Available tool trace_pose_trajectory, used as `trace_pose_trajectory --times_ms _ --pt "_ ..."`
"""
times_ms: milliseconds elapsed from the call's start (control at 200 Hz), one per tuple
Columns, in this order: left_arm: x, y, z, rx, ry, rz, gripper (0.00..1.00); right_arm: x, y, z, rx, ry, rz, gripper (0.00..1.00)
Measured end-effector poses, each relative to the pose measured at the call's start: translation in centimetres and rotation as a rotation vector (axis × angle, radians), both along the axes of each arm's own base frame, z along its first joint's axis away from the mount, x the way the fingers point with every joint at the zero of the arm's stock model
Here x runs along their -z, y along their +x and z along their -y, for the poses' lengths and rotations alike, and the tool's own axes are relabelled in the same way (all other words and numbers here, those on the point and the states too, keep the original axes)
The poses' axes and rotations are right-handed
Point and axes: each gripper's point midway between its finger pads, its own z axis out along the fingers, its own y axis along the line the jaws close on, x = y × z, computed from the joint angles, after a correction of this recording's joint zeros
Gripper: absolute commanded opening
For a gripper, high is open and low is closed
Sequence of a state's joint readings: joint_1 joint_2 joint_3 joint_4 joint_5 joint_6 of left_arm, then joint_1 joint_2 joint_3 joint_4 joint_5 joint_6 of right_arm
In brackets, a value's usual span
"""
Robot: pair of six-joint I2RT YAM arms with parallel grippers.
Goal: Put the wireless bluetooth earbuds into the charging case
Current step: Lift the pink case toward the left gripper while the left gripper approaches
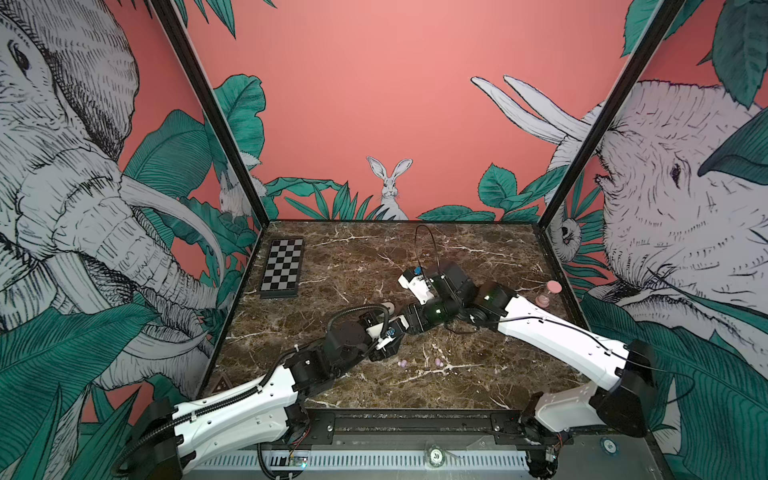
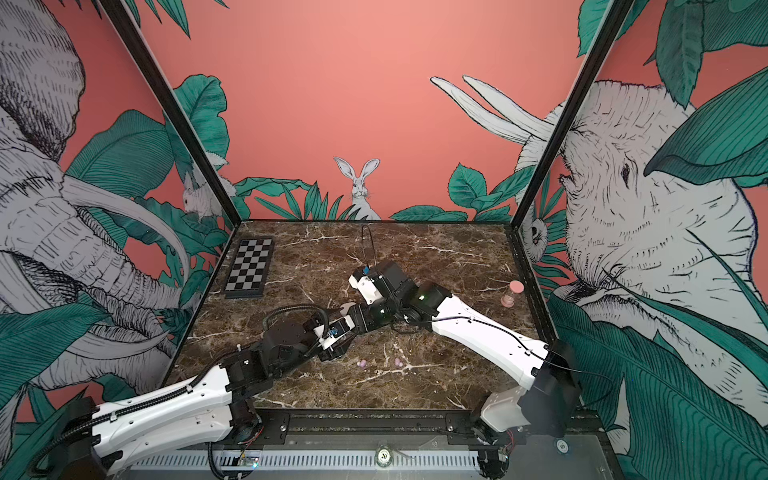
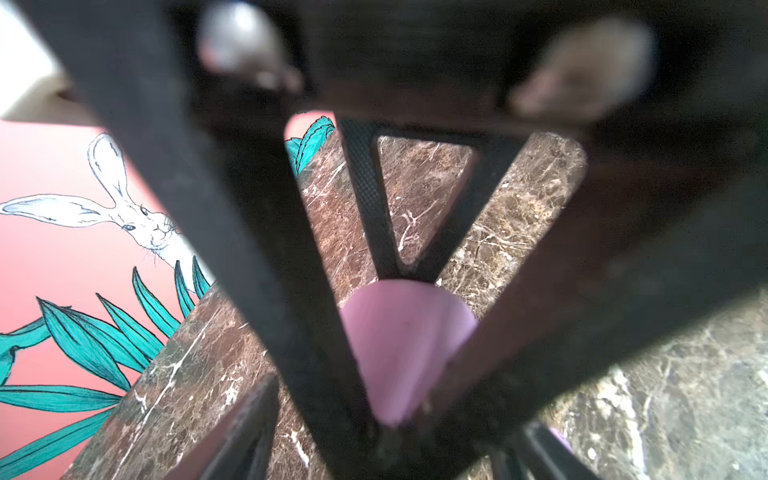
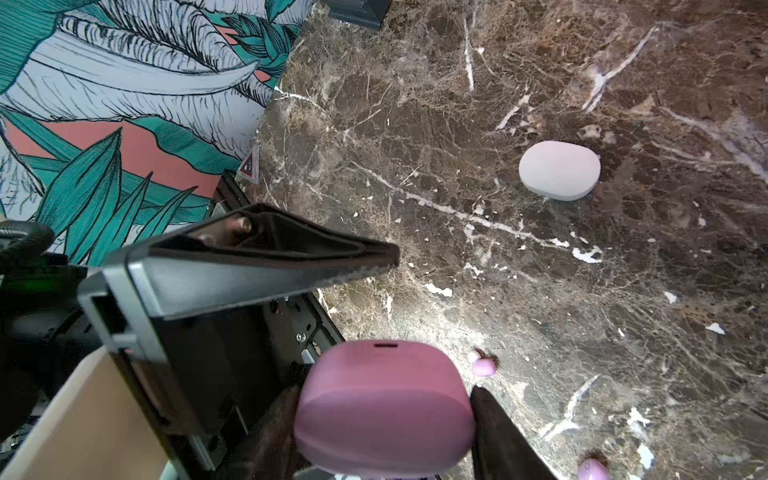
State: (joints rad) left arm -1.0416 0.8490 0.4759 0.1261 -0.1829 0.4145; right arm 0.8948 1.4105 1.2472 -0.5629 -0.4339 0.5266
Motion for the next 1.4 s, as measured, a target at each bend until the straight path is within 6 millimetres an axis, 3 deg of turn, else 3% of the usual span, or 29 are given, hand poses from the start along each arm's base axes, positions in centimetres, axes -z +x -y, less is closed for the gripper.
trace_pose_trajectory --times_ms 905,1400 --pt "-0.24 -0.37 0.38 0.033 -0.007 0.007 0.53 -0.15 -0.61 -0.42 -0.032 0.011 0.004 0.0" --pt "-0.16 -0.5 0.4 0.044 0.004 0.014 0.34 -0.15 -0.6 -0.68 -0.049 0.022 0.024 0.0"
